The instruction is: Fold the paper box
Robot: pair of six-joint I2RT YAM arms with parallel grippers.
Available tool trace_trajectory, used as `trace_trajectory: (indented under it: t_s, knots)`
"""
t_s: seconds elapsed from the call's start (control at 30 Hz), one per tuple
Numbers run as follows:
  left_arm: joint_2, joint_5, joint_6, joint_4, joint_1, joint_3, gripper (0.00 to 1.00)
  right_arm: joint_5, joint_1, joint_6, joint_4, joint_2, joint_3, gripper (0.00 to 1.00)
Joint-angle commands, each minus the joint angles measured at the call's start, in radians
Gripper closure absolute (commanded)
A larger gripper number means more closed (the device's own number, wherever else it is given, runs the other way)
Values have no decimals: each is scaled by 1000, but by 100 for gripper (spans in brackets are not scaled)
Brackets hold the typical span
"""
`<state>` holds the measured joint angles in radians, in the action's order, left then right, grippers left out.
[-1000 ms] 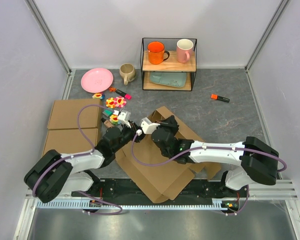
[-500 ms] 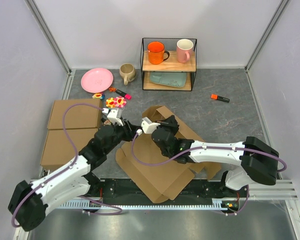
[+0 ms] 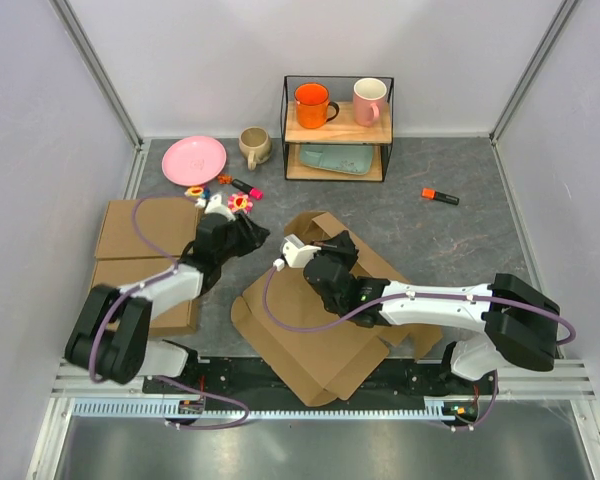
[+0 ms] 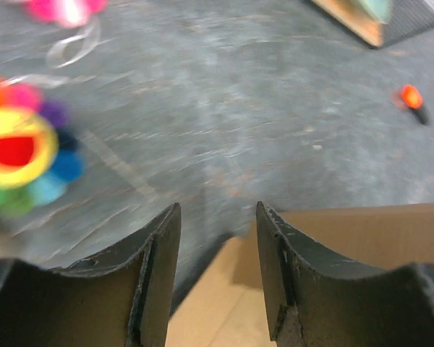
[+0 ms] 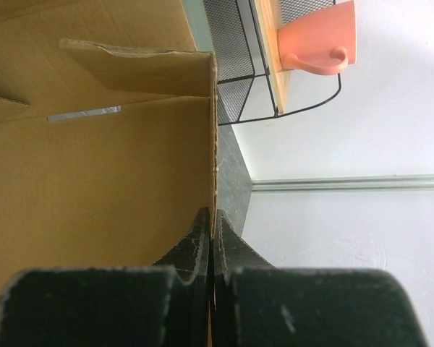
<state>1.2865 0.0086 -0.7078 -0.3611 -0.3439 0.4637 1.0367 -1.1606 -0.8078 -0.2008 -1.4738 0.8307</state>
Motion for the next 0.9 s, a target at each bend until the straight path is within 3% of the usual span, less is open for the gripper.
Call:
trace_trajectory:
  t_s: [0.0, 0.37, 0.67, 0.87]
  knots:
    - [131, 307, -22, -170, 0, 216, 47, -52, -2, 64, 64, 0, -19, 100]
    - [232, 478, -35, -512, -79, 99, 44, -66, -4, 70, 86, -37, 18, 100]
    - [252, 444, 74, -599, -191, 30, 44, -72, -4, 94, 126, -54, 50, 100]
    - [188, 338, 113, -636, -211, -53, 39, -75, -4, 105, 141, -56, 54, 100]
